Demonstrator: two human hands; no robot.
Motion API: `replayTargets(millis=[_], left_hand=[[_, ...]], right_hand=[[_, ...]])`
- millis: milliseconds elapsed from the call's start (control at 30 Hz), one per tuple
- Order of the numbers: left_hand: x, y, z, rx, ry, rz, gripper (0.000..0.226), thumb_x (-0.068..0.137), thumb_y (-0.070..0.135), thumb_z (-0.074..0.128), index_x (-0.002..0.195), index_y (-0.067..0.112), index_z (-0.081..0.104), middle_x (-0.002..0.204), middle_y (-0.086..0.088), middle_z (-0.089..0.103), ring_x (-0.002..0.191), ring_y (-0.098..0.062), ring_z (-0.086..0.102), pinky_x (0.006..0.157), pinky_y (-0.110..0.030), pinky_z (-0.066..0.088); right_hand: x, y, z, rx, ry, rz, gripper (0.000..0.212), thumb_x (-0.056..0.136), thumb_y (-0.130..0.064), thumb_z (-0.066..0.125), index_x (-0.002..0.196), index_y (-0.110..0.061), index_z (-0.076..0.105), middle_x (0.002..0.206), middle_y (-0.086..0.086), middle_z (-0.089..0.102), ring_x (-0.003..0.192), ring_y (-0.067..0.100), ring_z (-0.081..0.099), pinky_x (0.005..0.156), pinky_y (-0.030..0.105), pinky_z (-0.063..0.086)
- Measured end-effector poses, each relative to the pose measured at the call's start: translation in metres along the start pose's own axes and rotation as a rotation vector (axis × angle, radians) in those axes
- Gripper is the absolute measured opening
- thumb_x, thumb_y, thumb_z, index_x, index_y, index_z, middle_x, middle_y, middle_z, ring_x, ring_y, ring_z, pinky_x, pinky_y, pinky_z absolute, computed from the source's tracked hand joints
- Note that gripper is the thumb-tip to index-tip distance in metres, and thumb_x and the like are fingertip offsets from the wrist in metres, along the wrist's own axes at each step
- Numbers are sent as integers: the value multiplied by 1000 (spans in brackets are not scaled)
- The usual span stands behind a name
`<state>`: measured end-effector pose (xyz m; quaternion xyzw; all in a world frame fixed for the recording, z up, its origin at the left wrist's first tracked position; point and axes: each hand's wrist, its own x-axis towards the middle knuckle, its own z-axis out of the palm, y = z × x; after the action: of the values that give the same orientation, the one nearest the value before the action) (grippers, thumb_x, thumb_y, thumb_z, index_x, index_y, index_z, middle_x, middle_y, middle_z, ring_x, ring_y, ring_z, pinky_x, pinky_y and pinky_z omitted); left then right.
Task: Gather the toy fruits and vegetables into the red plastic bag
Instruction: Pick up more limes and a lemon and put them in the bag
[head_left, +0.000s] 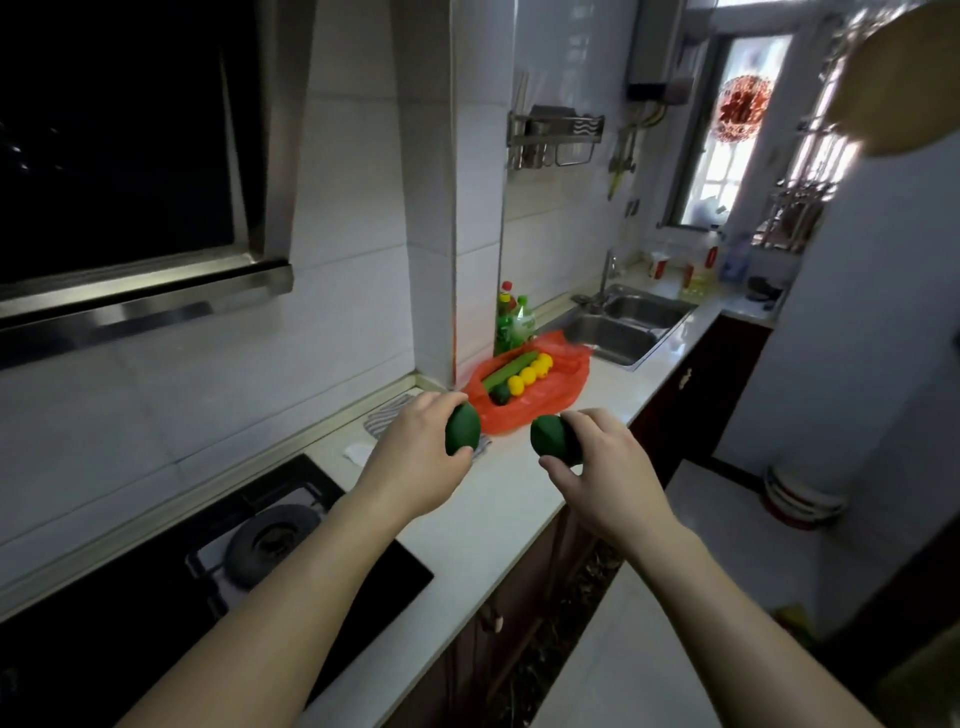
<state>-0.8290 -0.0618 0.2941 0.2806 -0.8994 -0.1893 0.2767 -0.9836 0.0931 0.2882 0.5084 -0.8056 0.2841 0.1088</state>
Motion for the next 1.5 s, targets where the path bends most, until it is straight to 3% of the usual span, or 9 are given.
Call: replayTargets(millis=[467,767,933,1200,1400,1500], left_hand=[[118,22,92,8,-24,-9,50,82,26,68,129,27,50,124,6,54,107,-14,52,88,-28,46],[220,-22,137,-48,4,-64,47,80,24,67,125,25,54,123,4,56,108,-14,52,89,-30,47],[269,-41,156,-37,-14,-92,50,81,23,68,129,24,55,127,2,54,113,-16,51,91,-30,44],[322,-61,194,-27,-54,-187,59,81,25,67,138,29,49,131,2,48,117,-17,48,98,-32,43],[366,-62,230,40,-54,-237,59,79,24,68,135,28,50,127,0,50,116,-19,50,96,-32,43],[392,-59,248,80,-23,-291,58,81,25,67,137,27,49,128,1,49,115,-18,50,92,-28,41]], right_hand=[[78,111,6,-44,-35,42,46,83,-37,67,123,-18,54,116,-3,53,106,17,49,86,23,37],[189,162,61,-61,-93,6,40,81,-41,67,113,-20,56,102,-5,52,92,16,50,76,26,39],[240,183,90,-43,-139,10,38,82,-43,65,113,-22,56,102,-5,53,92,16,51,79,31,46],[296,228,121,29,-177,-15,34,81,-42,65,108,-23,57,96,-6,52,88,14,49,76,30,45],[347,279,149,84,-232,-66,40,81,-43,64,115,-22,55,101,-2,54,93,17,50,79,34,46],[379,307,160,117,-253,-111,43,82,-42,65,118,-21,55,105,-2,55,97,17,50,80,28,42]])
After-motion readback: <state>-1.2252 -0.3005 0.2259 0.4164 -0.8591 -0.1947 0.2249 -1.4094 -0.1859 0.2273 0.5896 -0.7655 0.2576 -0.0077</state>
